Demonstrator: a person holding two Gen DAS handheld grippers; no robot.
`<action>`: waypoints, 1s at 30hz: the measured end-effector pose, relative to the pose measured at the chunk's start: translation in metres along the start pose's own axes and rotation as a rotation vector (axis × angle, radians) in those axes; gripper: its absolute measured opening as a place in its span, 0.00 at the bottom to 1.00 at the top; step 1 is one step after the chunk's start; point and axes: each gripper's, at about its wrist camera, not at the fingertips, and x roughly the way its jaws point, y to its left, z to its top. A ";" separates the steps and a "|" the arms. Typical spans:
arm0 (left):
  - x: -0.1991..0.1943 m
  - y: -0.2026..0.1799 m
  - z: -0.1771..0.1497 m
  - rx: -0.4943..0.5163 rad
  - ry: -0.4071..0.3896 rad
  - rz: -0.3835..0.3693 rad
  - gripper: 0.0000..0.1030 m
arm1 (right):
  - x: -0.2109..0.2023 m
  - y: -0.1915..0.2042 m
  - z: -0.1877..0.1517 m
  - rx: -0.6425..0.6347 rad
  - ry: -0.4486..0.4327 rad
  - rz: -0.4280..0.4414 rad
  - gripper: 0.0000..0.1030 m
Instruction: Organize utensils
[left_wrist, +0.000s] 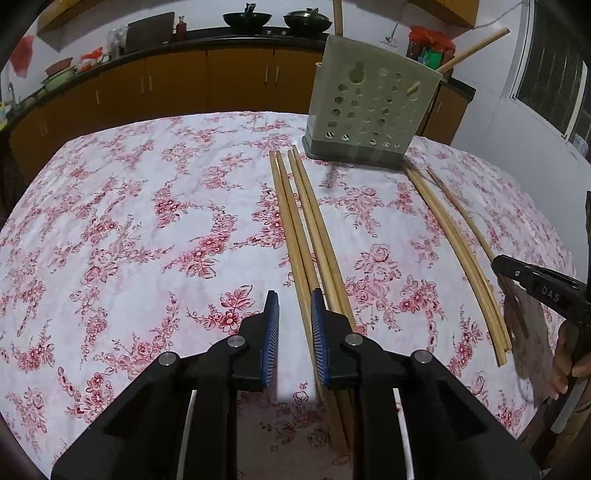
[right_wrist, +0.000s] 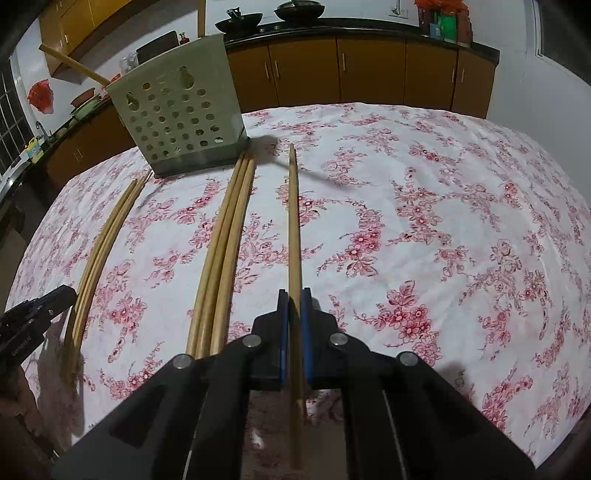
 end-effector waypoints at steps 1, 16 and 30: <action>0.002 -0.001 0.000 -0.001 0.007 0.006 0.19 | 0.000 0.000 0.000 -0.001 0.000 -0.002 0.08; 0.011 0.025 0.017 -0.066 0.007 0.082 0.07 | 0.007 0.011 0.007 -0.045 -0.013 -0.013 0.08; 0.013 0.044 0.021 -0.114 -0.011 0.073 0.08 | 0.019 -0.005 0.021 -0.023 -0.057 -0.095 0.09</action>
